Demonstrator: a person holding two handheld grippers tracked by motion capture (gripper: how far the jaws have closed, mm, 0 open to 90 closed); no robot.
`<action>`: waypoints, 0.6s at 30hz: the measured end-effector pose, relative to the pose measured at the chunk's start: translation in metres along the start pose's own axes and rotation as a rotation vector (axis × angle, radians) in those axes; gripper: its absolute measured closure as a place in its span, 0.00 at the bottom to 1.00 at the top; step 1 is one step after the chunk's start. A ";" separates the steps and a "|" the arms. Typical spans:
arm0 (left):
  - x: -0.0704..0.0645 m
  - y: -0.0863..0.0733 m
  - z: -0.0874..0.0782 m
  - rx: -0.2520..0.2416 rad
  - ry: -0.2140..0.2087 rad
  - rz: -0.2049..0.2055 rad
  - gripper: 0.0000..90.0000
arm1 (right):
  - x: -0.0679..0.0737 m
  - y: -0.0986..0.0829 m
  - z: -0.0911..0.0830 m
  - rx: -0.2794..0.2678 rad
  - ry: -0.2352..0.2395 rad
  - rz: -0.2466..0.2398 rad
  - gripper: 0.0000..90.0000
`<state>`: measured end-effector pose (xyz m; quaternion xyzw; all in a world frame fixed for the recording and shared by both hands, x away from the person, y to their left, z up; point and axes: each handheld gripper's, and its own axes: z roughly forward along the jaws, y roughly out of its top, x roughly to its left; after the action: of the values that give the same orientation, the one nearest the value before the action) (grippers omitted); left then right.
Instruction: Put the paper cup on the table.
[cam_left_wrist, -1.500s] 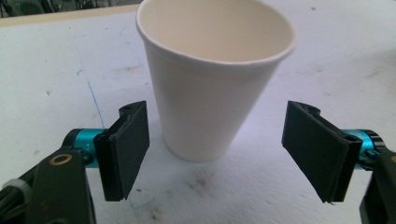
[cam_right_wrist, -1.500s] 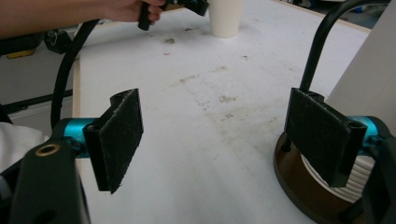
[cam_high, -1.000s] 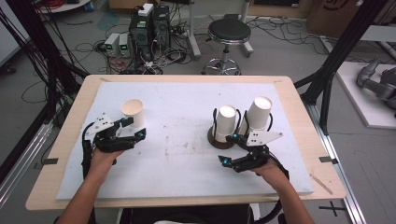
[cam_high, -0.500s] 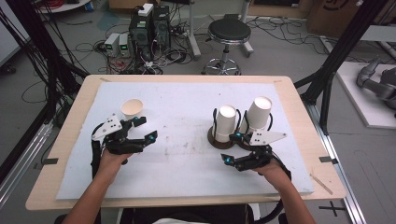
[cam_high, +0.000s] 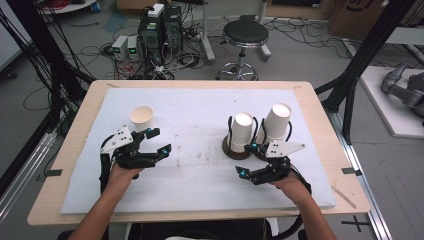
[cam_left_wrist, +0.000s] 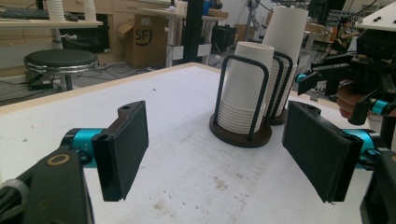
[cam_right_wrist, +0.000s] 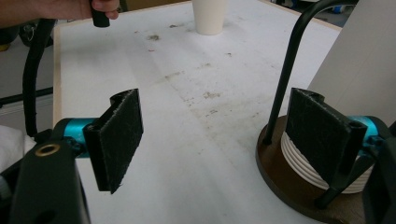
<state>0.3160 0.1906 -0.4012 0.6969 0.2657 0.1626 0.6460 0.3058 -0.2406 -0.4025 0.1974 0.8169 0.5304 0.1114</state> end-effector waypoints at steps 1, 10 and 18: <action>0.000 -0.001 0.000 0.005 -0.001 0.001 0.25 | 0.000 0.000 0.000 0.002 0.000 -0.001 0.22; -0.001 -0.003 0.000 0.010 -0.002 -0.001 0.25 | 0.001 0.000 0.003 0.005 0.004 0.003 0.22; -0.002 -0.004 0.002 0.015 0.003 -0.001 0.25 | 0.000 0.000 0.001 0.004 0.004 0.009 0.22</action>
<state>0.3146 0.1880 -0.4047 0.7015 0.2681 0.1613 0.6404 0.3057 -0.2396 -0.4035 0.2002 0.8172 0.5297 0.1071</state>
